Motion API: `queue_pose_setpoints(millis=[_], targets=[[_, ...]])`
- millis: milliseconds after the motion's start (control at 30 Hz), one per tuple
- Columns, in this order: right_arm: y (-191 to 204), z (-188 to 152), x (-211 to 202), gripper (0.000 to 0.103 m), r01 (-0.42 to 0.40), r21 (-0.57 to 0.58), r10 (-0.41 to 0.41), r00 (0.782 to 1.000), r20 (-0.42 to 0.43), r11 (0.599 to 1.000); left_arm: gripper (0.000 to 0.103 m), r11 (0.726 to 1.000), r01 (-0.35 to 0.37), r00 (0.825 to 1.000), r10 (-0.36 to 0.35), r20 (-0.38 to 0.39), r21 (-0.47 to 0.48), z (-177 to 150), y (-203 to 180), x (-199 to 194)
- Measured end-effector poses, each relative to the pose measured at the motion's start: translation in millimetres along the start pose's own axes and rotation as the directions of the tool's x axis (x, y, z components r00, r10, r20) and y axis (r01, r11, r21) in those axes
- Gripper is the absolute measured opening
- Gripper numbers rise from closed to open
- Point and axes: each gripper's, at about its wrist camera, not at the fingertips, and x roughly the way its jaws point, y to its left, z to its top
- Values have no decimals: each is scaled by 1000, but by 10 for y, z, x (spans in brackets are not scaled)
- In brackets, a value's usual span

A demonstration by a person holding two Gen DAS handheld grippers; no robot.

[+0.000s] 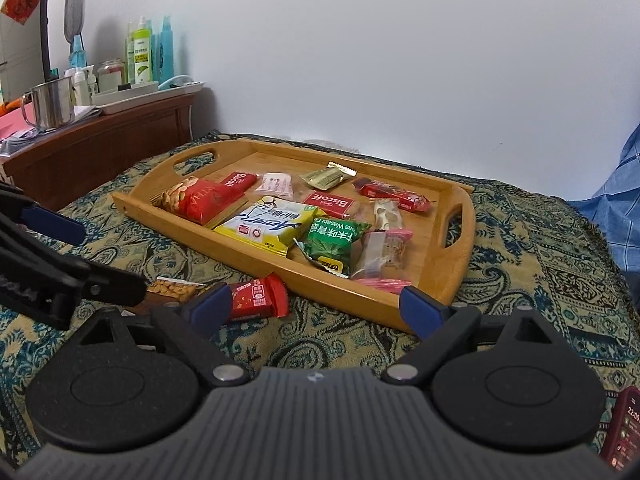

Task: Organize snacks
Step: 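Grasp the brown peanut packet with the left gripper while the right approaches the red wafer bars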

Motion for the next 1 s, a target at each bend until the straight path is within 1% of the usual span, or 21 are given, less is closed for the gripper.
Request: queue_pose_setpoints(millis=[67, 200, 333, 433, 533, 633, 700, 767, 800, 833, 867, 900, 967, 1000], targets=[[-9, 2, -3, 97, 6, 3, -6, 1000, -2, 1000, 89, 1000, -5, 999, 5, -36, -3, 2, -13, -22], [-40, 16, -19, 97, 13, 10, -13, 1000, 1, 1000, 88, 999, 11, 996, -15, -83, -39, -7, -2, -80], [-72, 22, -30, 97, 21, 31, -21, 1000, 3, 999, 88, 999, 13, 996, -17, -82, -45, -31, -39, -70], [-92, 21, -28, 97, 25, 44, -25, 1000, 1, 999, 88, 998, -14, 997, 10, -78, -54, -58, -88, 46], [-112, 18, -18, 97, 30, 55, -29, 1000, -6, 998, 88, 998, -11, 996, 6, -91, -59, -73, -140, 191], [-143, 21, 0, 96, 47, 67, -46, 999, -15, 997, 88, 998, -25, 994, 20, -104, -54, -69, -200, 291], [-182, 27, 11, 96, 40, 90, -39, 999, -17, 995, 88, 999, -25, 994, 20, -103, -44, -62, -244, 332], [-211, 37, 15, 96, 33, 111, -32, 999, -15, 993, 83, 999, -9, 994, 5, -110, -39, -57, -277, 367], [-218, 42, 16, 96, 33, 116, -32, 999, -13, 993, 76, 999, -1, 993, -4, -119, -38, -55, -287, 390], [-222, 45, 16, 96, 34, 118, -32, 999, -12, 992, 71, 999, 5, 991, -11, -134, -42, -53, -293, 420], [-225, 48, 18, 96, 34, 119, -33, 999, -11, 992, 70, 999, 4, 989, -11, -148, -51, -52, -294, 449], [-224, 52, 22, 96, 33, 120, -32, 999, -12, 992, 70, 998, -1, 990, -7, -143, -57, -51, -296, 458], [-224, 55, 26, 96, 31, 122, -30, 999, -11, 992, 66, 999, -5, 991, -2, -132, -50, -46, -308, 454], [-224, 58, 28, 96, 31, 122, -30, 1000, -11, 992, 59, 999, -5, 992, -1, -126, -46, -46, -312, 445]])
